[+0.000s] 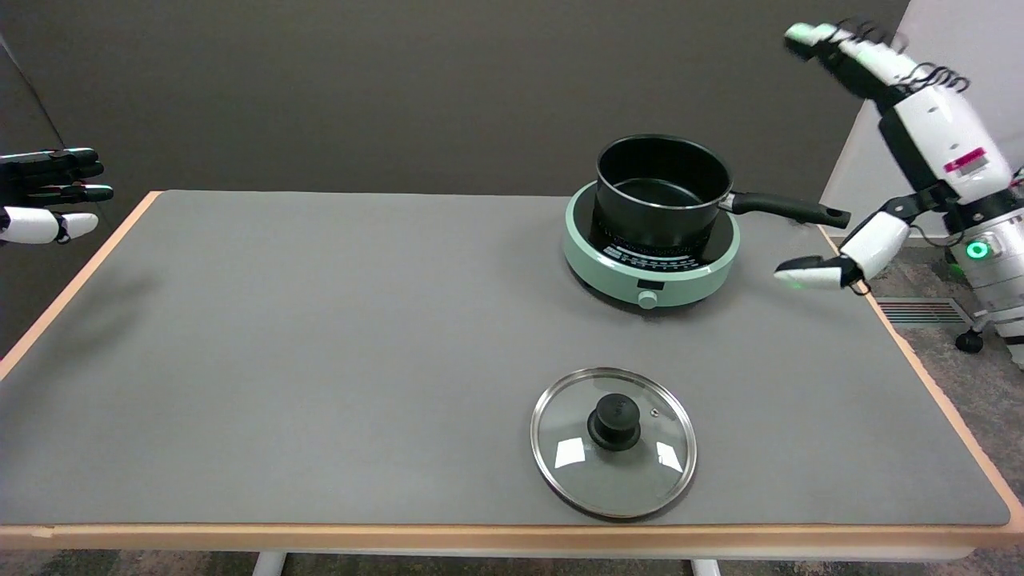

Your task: Pick up the pot lid.

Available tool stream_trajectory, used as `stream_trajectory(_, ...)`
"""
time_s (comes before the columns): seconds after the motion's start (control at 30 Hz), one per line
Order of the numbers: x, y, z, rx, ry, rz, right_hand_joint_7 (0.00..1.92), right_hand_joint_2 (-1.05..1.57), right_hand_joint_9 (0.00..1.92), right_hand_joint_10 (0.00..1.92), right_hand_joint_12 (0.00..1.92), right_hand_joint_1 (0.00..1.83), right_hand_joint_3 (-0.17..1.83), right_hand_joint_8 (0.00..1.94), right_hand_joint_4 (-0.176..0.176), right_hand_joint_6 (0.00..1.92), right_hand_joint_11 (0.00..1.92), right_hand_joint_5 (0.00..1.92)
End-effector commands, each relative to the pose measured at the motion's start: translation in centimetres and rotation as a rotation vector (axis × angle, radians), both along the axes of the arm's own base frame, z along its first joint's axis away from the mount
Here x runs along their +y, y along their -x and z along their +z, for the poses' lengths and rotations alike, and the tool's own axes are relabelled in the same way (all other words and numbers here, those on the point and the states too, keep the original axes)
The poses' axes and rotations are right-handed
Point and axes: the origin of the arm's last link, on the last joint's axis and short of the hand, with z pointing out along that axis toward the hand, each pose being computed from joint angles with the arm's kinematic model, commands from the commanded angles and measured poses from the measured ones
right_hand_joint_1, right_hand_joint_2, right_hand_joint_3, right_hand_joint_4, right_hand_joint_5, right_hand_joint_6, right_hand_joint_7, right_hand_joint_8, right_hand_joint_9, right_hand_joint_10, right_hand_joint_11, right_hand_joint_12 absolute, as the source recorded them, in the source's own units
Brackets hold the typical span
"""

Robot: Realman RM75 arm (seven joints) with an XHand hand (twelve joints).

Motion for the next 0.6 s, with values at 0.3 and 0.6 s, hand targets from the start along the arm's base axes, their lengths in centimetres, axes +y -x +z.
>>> stream_trajectory(0.3, -2.0, -0.3, -1.9, 0.024, -0.121, -0.025, 0.35, -0.69, 0.35, 0.35, 0.35, 1.12, 1.52, 0.35, 0.176, 0.35, 0.35, 0.35)
stream_trajectory(0.6, -3.1, 1.4, -3.0, -0.102, -0.151, -0.076, 0.35, -0.78, 0.35, 0.35, 0.35, 1.11, 1.69, 0.35, 0.176, 0.35, 0.35, 0.35)
